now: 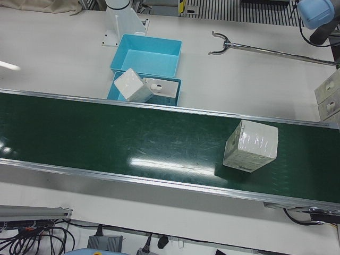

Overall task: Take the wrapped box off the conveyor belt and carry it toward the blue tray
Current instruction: 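Raise the right hand up and away from the conveyor belt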

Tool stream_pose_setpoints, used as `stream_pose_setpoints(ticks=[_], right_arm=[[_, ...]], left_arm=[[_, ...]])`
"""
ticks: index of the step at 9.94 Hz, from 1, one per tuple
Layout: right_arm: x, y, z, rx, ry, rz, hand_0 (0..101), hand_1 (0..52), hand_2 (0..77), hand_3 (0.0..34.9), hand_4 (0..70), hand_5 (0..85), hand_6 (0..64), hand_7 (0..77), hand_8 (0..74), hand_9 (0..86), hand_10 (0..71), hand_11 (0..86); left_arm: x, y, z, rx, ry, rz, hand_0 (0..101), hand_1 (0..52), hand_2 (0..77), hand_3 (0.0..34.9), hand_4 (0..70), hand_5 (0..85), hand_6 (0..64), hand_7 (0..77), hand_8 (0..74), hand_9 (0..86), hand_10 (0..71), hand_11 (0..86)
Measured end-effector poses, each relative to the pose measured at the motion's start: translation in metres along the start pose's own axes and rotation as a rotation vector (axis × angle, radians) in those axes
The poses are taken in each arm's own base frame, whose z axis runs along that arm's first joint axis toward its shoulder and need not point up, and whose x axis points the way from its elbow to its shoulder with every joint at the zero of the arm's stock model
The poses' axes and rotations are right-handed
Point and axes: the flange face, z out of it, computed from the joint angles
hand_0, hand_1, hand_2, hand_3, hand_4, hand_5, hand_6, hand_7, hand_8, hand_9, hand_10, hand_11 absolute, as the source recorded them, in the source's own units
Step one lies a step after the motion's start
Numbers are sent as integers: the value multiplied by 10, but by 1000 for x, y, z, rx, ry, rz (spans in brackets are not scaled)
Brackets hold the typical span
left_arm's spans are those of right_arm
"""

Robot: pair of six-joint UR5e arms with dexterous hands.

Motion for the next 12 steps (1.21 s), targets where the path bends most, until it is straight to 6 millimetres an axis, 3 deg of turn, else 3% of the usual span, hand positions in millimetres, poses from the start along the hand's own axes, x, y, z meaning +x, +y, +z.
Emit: stream_pose_setpoints(ticks=[1, 2, 3, 4, 5, 6, 8, 9, 10, 12], right_arm=[[-9, 4, -4, 6, -10, -44, 465, 158, 98, 286, 0, 16, 5, 0, 0, 16, 0, 11], [-16, 12, -2, -1, -20, -78, 465, 158, 98, 286, 0, 16, 5, 0, 0, 16, 0, 11], [-18, 23, 3, -10, -25, -105, 483, 175, 104, 213, 0, 44, 5, 0, 0, 16, 0, 11], [-16, 29, 6, -13, -21, -117, 483, 120, 60, 174, 0, 33, 0, 5, 5, 16, 0, 11], [-15, 31, 5, -13, -19, -119, 471, 136, 71, 136, 0, 27, 5, 0, 5, 16, 0, 11], [-12, 30, 2, -11, -14, -117, 471, 136, 71, 136, 0, 27, 5, 0, 5, 16, 0, 11], [-7, 31, -10, -18, -5, -110, 481, 164, 82, 53, 0, 27, 5, 5, 5, 16, 5, 11], [-3, 32, -14, -20, 4, -103, 481, 164, 82, 53, 0, 27, 5, 5, 5, 16, 5, 11], [3, 34, -16, -24, 15, -93, 483, 164, 82, 29, 0, 27, 5, 5, 5, 16, 5, 11], [6, 38, -19, -30, 17, -74, 482, 164, 93, 38, 0, 27, 5, 5, 5, 16, 5, 11]], left_arm=[[0, 0, 0, 0, 0, 0, 0, 0, 5, 0, 0, 11, 0, 0, 0, 0, 5, 0], [0, 0, 0, 0, 0, 0, 0, 0, 5, 0, 0, 11, 0, 5, 0, 0, 5, 0], [0, 0, 0, 0, 0, 0, 0, 0, 5, 0, 0, 11, 0, 0, 0, 0, 0, 0], [0, 0, 0, 0, 0, 0, 0, 0, 5, 0, 0, 11, 0, 5, 0, 0, 5, 0], [0, 0, 0, 0, 0, 0, 0, 0, 5, 0, 0, 11, 0, 0, 0, 0, 0, 0], [0, 0, 0, 0, 0, 0, 0, 0, 5, 0, 0, 11, 0, 0, 0, 0, 0, 0], [0, 0, 0, 0, 0, 0, 0, 0, 5, 0, 0, 11, 0, 0, 0, 0, 5, 0], [0, 0, 0, 0, 0, 0, 0, 0, 5, 0, 0, 11, 0, 0, 0, 0, 5, 0], [0, 0, 0, 0, 0, 0, 0, 0, 11, 0, 0, 11, 0, 0, 0, 0, 5, 0], [0, 0, 0, 0, 0, 0, 0, 0, 5, 0, 0, 11, 0, 5, 0, 0, 5, 0]])
